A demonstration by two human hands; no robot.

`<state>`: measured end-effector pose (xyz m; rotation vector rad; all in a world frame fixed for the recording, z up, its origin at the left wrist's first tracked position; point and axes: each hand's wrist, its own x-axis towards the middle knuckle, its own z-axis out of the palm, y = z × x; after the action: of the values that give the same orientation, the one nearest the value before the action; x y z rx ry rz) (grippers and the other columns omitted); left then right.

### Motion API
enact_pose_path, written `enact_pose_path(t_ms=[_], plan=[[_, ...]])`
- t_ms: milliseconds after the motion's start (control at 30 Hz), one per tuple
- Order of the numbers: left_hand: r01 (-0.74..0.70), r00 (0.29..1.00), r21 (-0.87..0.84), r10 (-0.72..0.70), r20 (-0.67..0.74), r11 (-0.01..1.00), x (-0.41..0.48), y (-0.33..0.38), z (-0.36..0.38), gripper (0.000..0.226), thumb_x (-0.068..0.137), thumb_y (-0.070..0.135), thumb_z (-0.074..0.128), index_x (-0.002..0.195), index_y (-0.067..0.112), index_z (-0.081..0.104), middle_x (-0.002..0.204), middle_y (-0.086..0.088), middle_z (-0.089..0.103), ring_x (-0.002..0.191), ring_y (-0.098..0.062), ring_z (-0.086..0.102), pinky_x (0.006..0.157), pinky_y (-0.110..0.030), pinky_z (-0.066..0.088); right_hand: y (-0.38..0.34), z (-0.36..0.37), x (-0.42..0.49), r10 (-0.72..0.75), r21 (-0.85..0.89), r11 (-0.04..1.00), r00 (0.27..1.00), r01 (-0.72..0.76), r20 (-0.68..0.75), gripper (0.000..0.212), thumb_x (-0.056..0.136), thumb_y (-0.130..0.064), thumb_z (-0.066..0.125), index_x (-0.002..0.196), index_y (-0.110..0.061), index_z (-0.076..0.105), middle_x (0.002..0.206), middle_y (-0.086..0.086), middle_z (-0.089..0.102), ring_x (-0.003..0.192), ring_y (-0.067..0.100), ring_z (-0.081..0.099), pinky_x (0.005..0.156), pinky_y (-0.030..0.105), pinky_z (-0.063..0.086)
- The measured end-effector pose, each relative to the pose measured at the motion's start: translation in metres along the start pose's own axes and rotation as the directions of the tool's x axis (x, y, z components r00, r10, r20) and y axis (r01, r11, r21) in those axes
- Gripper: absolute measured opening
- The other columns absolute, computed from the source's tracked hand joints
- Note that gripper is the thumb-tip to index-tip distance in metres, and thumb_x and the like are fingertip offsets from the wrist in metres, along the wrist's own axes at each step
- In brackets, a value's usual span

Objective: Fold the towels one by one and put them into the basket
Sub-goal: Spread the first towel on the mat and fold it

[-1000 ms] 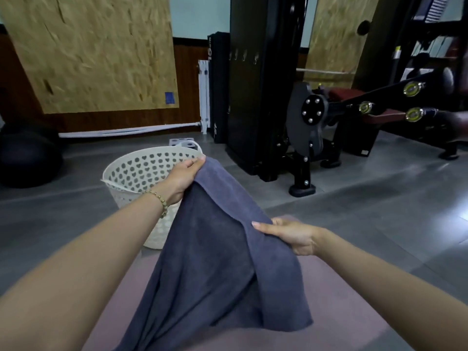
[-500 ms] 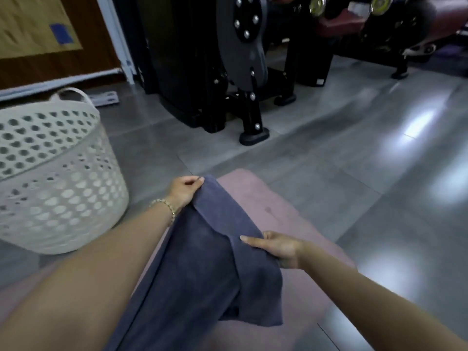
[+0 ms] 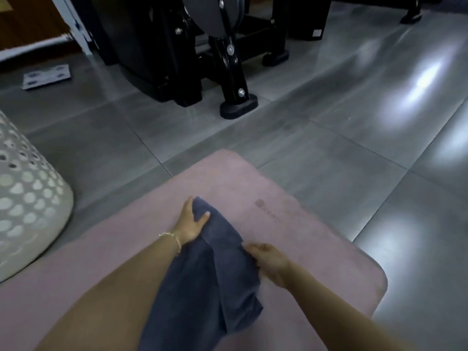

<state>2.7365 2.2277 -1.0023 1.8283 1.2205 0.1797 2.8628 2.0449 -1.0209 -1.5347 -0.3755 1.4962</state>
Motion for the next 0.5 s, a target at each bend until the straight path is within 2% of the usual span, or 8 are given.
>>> enact_pose_path(t_ms=[67, 133, 200, 267, 333, 400, 467, 500], plan=[[-0.054, 0.998, 0.138, 0.056, -0.014, 0.989, -0.014, -0.013, 0.018, 0.067, 0.096, 0.031, 0.050, 0.150, 0.016, 0.013, 0.154, -0.010, 0.008, 0.142, -0.024, 0.016, 0.115, -0.030, 0.014, 0.009, -0.005, -0.002, -0.049, -0.054, 0.997, 0.998, 0.047, -0.039, 0.022, 0.089, -0.029, 0.063, 0.079, -0.011, 0.068, 0.080, 0.002, 0.065, 0.078, 0.016, 0.059, 0.074, 0.027, 0.052], [-0.131, 0.988, 0.326, 0.149, -0.031, 0.936, -0.024, -0.023, 0.030, 0.049, 0.098, 0.039, 0.041, 0.144, 0.024, 0.030, 0.147, -0.004, 0.021, 0.136, -0.025, 0.024, 0.112, -0.035, 0.021, 0.014, -0.011, -0.007, -0.058, -0.151, 0.987, 0.998, 0.055, -0.015, 0.030, 0.082, -0.033, 0.071, 0.088, -0.003, 0.070, 0.080, 0.002, 0.065, 0.076, 0.012, 0.061, 0.074, 0.025, 0.053], [-0.154, 0.988, 0.494, 0.141, 0.063, 0.856, -0.031, -0.030, 0.036, 0.044, 0.100, 0.043, 0.030, 0.141, 0.028, 0.037, 0.144, 0.001, 0.030, 0.132, -0.023, 0.027, 0.109, -0.035, 0.024, 0.018, -0.013, -0.013, -0.021, -0.305, 0.952, 0.999, 0.034, 0.046, 0.029, 0.077, -0.035, 0.076, 0.083, -0.008, 0.070, 0.072, -0.008, 0.064, 0.069, 0.004, 0.059, 0.063, 0.015, 0.048], [-0.133, 0.986, 0.536, 0.053, 0.161, 0.834, -0.035, -0.036, 0.037, 0.050, 0.100, 0.048, 0.022, 0.147, 0.031, 0.026, 0.153, 0.004, 0.021, 0.139, -0.020, 0.019, 0.114, -0.036, 0.019, 0.021, -0.008, -0.018, 0.010, -0.510, 0.860, 0.996, 0.035, 0.084, 0.031, 0.076, -0.036, 0.077, 0.063, -0.016, 0.056, 0.057, -0.016, 0.054, 0.056, -0.002, 0.050, 0.056, 0.010, 0.039], [-0.111, 0.975, 0.519, -0.009, 0.223, 0.848, -0.037, -0.039, 0.037, 0.056, 0.099, 0.051, 0.020, 0.150, 0.032, 0.013, 0.158, 0.007, 0.007, 0.145, -0.020, 0.006, 0.119, -0.037, 0.008, 0.029, -0.002, -0.022, -0.049, -0.612, 0.785, 0.995, 0.092, 0.087, 0.031, 0.080, -0.036, 0.073, 0.065, -0.014, 0.057, 0.062, -0.009, 0.059, 0.060, 0.005, 0.055, 0.059, 0.017, 0.044], [-0.112, 0.963, 0.512, -0.034, 0.267, 0.852, -0.040, -0.040, 0.038, 0.058, 0.099, 0.051, 0.021, 0.151, 0.030, 0.007, 0.159, 0.008, -0.002, 0.147, -0.019, -0.004, 0.120, -0.036, 0.001, 0.036, 0.006, -0.032, -0.134, -0.500, 0.852, 0.988, 0.157, 0.082, 0.026, 0.089, -0.035, 0.063, 0.088, -0.009, 0.065, 0.086, 0.000, 0.070, 0.081, 0.014, 0.066, 0.073, 0.025, 0.053], [-0.108, 0.961, 0.484, -0.034, 0.274, 0.868, -0.039, -0.042, 0.037, 0.058, 0.099, 0.050, 0.022, 0.151, 0.029, 0.007, 0.159, 0.008, -0.005, 0.146, -0.018, -0.007, 0.119, -0.034, -0.001, 0.043, 0.010, -0.042, -0.167, -0.244, 0.955, 0.986, 0.166, 0.017, 0.025, 0.094, -0.031, 0.055, 0.108, -0.012, 0.064, 0.101, -0.003, 0.072, 0.094, 0.012, 0.068, 0.077, 0.021, 0.055], [-0.106, 0.958, 0.471, -0.036, 0.283, 0.876, -0.038, -0.044, 0.037, 0.058, 0.099, 0.050, 0.022, 0.151, 0.028, 0.008, 0.158, 0.009, -0.004, 0.146, -0.018, -0.008, 0.120, -0.035, -0.001, 0.045, 0.009, -0.049, -0.164, -0.152, 0.976, 0.986, 0.157, -0.030, 0.023, 0.094, -0.030, 0.056, 0.109, -0.014, 0.063, 0.103, -0.004, 0.071, 0.094, 0.010, 0.068, 0.075, 0.018, 0.054]])
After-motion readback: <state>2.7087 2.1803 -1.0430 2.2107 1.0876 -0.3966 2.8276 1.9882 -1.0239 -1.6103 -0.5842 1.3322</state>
